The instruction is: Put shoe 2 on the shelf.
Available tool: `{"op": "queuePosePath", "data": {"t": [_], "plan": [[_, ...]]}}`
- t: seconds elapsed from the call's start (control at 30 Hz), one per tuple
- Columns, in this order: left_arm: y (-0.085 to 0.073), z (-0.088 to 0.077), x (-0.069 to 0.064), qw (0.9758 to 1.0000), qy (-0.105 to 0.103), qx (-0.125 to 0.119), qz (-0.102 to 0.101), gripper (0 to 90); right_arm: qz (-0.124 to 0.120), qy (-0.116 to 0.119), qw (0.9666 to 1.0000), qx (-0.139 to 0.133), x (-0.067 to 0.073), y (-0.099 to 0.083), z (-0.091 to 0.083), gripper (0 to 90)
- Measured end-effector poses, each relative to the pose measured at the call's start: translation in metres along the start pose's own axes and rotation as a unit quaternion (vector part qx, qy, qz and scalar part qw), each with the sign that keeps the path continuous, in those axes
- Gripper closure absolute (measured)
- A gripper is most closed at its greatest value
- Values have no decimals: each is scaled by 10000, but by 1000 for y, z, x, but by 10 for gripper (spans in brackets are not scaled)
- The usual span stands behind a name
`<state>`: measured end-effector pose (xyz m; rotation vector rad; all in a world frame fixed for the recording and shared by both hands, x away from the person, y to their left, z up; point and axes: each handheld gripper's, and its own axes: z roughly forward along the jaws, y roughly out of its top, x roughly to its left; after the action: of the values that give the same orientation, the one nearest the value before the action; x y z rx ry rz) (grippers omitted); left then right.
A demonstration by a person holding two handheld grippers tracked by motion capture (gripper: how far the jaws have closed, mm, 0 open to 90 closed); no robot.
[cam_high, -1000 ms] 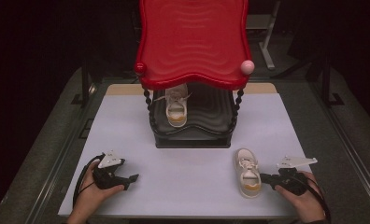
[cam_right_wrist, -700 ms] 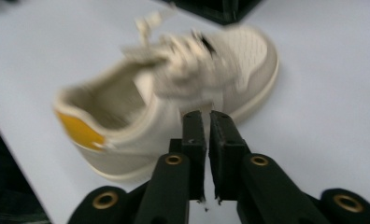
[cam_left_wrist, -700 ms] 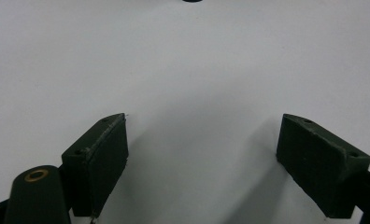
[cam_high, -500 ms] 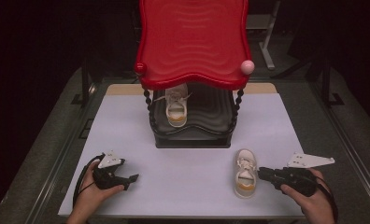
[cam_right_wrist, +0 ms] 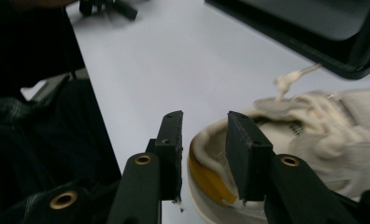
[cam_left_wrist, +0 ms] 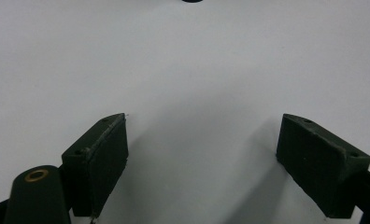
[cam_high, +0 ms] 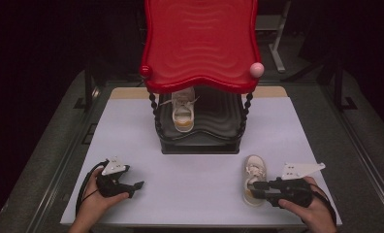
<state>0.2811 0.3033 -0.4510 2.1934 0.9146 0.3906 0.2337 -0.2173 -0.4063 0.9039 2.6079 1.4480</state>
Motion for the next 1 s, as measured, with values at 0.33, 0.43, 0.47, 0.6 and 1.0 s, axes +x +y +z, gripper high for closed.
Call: {"op": "queuePosePath", "data": {"t": [0.33, 0.43, 0.47, 0.6, 1.0], "plan": [[0, 0, 0, 10000, 1, 3, 5, 156, -153, 129, 9996, 200, -5, -3, 9, 738], [0, 0, 0, 10000, 3, 5, 7, 156, -233, 163, 9993, 226, -3, -2, 9, 764], [0, 0, 0, 10000, 4, 0, 6, 156, -352, 178, 9988, 275, -1, 0, 11, 777], [0, 0, 0, 10000, 0, 1, 4, 157, -450, 198, 9982, 333, -2, 2, 10, 784], [0, 0, 0, 10000, 2, -4, 3, 156, -601, 160, 9978, 213, 3, 14, 3, 787]]}}
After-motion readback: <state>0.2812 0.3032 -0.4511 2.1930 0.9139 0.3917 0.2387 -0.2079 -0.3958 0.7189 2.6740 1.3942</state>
